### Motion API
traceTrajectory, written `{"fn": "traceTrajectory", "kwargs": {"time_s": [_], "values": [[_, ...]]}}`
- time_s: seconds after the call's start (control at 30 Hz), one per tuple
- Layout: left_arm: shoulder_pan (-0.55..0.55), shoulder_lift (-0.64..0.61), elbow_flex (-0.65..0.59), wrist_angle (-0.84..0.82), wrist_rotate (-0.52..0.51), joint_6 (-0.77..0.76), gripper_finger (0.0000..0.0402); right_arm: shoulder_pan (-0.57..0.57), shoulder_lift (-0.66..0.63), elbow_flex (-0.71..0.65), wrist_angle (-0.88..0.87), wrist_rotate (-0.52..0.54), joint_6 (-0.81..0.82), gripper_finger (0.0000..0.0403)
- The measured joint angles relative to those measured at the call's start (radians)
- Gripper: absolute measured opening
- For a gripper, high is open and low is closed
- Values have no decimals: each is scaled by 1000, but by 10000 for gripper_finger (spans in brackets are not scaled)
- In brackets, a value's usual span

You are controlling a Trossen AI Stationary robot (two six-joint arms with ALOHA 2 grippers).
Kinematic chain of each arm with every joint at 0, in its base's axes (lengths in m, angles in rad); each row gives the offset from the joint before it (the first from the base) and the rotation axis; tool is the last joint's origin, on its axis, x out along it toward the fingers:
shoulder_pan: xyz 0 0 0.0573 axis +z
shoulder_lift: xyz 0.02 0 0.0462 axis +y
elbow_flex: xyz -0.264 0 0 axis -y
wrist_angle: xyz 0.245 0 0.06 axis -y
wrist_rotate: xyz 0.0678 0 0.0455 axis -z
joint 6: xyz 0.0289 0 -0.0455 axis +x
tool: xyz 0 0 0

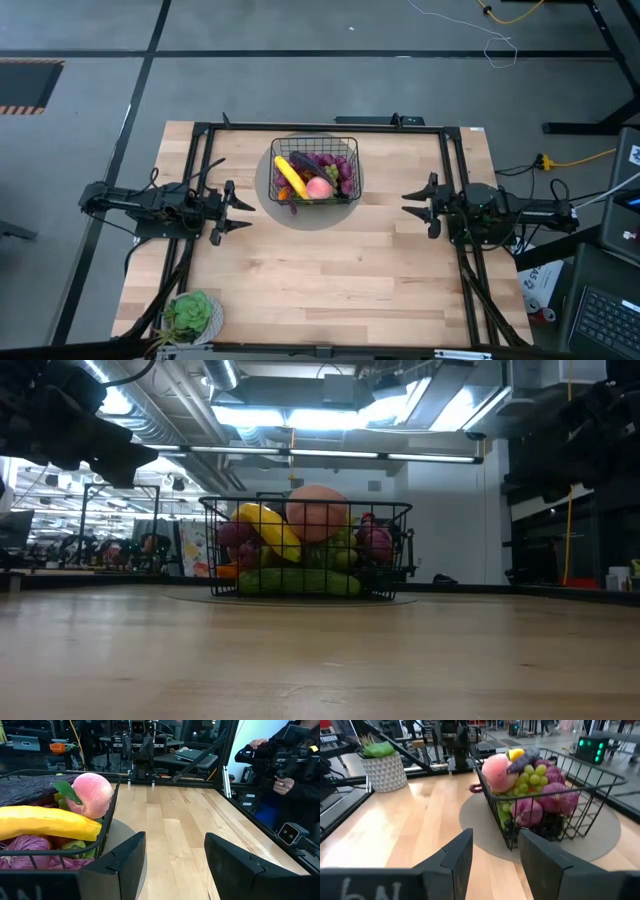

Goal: Build produce basket
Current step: Return to Home Position

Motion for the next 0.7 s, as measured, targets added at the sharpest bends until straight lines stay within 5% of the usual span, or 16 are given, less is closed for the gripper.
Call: {"fn": "traceTrajectory", "kwargs": {"time_s": [0.2, 0.33, 0.7], "values": [[0, 0, 0, 0, 0, 0, 199, 14, 0, -10, 33, 1, -13, 158], [0, 0, 0, 0, 0, 0, 199, 21, 0, -85, 275, -16, -38, 158], [0, 0, 0, 0, 0, 0, 199, 23, 0, -84, 273, -27, -66, 158]]}}
